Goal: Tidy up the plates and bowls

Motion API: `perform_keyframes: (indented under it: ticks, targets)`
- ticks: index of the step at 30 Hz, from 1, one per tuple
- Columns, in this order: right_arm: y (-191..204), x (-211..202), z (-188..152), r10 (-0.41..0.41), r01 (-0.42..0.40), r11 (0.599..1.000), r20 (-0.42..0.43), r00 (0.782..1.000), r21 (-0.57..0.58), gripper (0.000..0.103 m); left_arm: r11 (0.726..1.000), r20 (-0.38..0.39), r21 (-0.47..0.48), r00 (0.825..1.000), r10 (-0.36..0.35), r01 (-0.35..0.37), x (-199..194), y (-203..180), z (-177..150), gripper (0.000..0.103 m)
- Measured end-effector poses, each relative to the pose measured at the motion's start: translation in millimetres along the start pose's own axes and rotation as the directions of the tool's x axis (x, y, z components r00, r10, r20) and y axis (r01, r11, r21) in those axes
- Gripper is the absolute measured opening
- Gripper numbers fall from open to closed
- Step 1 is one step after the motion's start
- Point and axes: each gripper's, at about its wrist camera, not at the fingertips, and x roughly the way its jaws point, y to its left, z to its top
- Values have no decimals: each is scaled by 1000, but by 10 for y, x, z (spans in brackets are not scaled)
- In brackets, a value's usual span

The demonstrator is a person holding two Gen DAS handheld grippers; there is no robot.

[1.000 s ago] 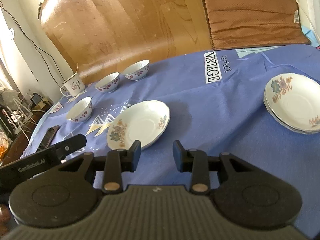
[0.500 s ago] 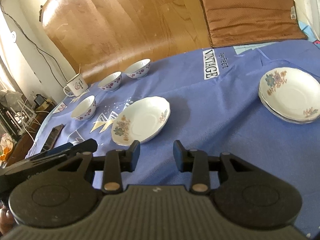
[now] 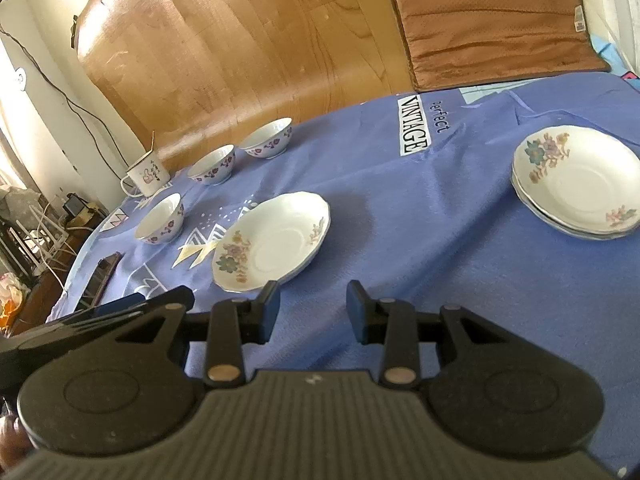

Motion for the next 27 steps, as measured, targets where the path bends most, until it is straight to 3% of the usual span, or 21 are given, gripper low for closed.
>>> perform_keyframes:
  ticks: [27]
  targets:
    - [-30,18,-4,2,-2,1000,-1,1000,12,39,1000,-7,5,1000,10,-10,27,8,-17,87]
